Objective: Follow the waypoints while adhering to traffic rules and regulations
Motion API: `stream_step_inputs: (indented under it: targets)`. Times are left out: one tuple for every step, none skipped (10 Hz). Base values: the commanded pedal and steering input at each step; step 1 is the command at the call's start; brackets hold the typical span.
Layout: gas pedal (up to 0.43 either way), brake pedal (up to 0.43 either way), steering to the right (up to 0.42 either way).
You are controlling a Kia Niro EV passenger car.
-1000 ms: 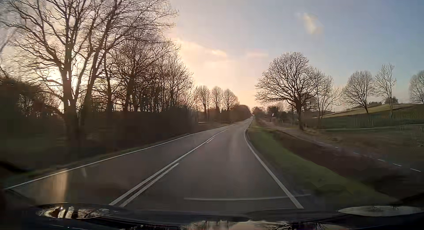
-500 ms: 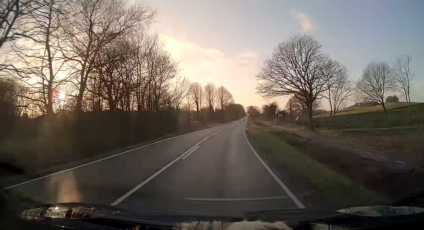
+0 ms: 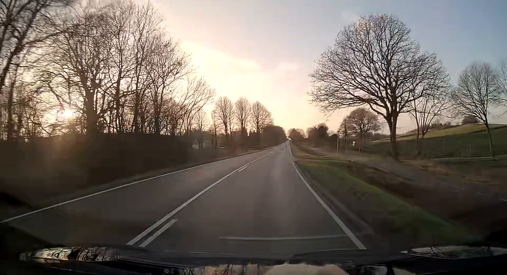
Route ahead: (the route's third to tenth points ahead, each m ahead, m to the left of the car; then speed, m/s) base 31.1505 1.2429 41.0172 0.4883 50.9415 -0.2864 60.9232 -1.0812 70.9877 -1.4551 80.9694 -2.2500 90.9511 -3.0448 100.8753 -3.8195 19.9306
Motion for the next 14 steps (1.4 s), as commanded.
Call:
stream_step_inputs:
  targets:
    - [0.260,0.000,0.015]
    - [0.260,0.000,0.015]
    - [0.260,0.000,0.015]
    - [0.260,0.000,0.015]
    - [0.260,0.000,0.015]
    - [0.260,0.000,0.015]
    - [0.260,0.000,0.015]
    - [0.248,0.000,0.014]
    - [0.248,0.000,0.013]
    - [0.228,0.000,0.012]
    - [0.228,0.000,0.010]
    - [0.228,0.000,0.009]
    - [0.228,0.000,0.008]
    - [0.228,0.000,0.008]
